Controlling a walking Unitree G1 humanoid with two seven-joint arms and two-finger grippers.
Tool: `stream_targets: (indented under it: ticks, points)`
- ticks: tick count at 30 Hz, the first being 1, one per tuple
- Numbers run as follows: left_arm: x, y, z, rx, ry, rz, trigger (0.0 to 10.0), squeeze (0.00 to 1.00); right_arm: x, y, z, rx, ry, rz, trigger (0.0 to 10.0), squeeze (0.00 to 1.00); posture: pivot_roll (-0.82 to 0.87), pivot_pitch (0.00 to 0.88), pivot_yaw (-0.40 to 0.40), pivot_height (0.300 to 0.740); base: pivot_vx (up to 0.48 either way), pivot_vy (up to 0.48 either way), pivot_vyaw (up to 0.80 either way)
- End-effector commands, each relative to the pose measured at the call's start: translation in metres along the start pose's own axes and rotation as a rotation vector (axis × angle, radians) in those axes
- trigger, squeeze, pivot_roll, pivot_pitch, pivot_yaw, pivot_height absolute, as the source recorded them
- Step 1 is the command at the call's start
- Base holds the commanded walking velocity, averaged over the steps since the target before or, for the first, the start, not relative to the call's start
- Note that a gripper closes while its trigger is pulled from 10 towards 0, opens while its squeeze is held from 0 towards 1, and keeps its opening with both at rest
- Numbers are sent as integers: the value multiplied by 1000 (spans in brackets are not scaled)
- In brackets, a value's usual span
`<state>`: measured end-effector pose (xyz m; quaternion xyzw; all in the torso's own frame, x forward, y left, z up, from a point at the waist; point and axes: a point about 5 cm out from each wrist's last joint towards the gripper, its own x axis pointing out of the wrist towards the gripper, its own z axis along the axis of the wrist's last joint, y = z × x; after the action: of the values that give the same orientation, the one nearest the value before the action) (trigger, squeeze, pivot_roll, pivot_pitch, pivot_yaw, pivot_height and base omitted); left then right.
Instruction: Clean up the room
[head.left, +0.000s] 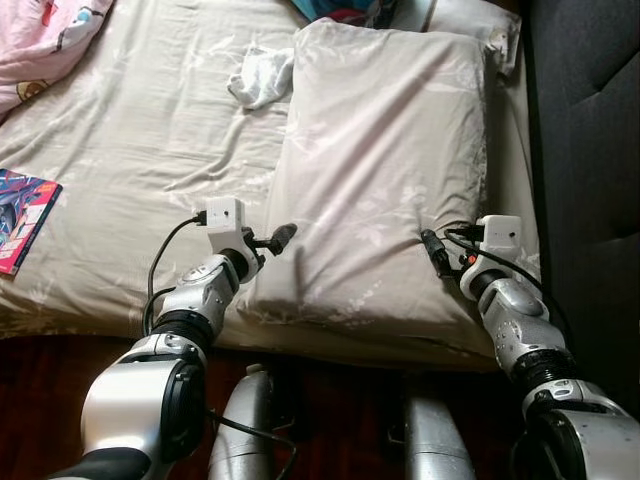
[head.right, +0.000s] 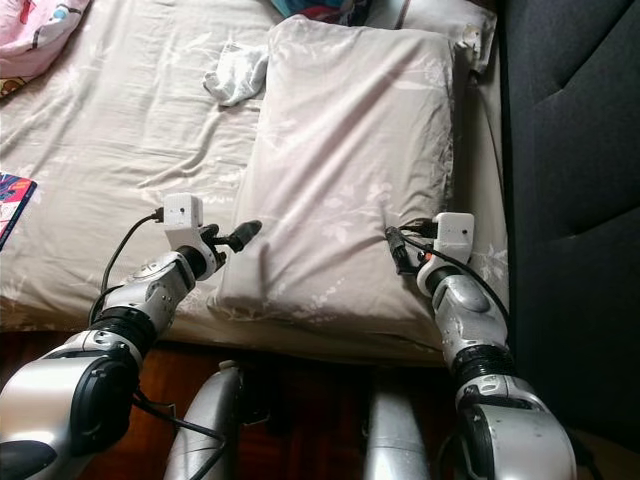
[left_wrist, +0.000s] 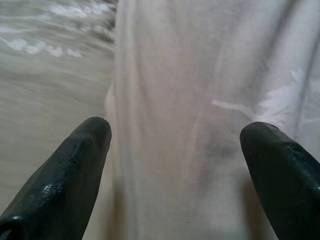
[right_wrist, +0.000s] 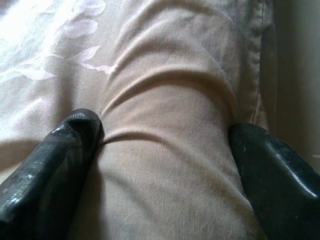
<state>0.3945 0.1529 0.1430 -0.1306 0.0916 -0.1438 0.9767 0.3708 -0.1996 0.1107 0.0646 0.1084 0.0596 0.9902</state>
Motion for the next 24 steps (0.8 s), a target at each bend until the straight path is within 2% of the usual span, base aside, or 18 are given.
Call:
stream_targets:
  ticks: [1, 8, 11, 14, 24]
  points:
    - [-6, 5, -22, -16, 58, 4, 10000, 0, -11, 0, -43, 18, 167, 5, 10000, 0, -181, 535, 30, 659, 0, 0, 0]
    - [-8, 5, -33, 25, 88, 10, 10000, 0, -15, -2, -47, 19, 172, 13, 10000, 0, -218, 549, 8, 659, 0, 0, 0]
    - [-10, 5, -40, 7, 92, 17, 10000, 0, -19, 0, -50, 15, 177, 27, 10000, 0, -236, 555, -3, 659, 0, 0, 0]
    - [-10, 2, -47, -48, 96, 11, 10000, 0, -22, 2, -54, 15, 186, 31, 10000, 0, -244, 557, -9, 659, 0, 0, 0]
    - [-10, -11, -63, -32, 144, -14, 10000, 0, -32, 8, -64, 24, 211, 40, 10000, 0, -262, 574, -24, 659, 0, 0, 0]
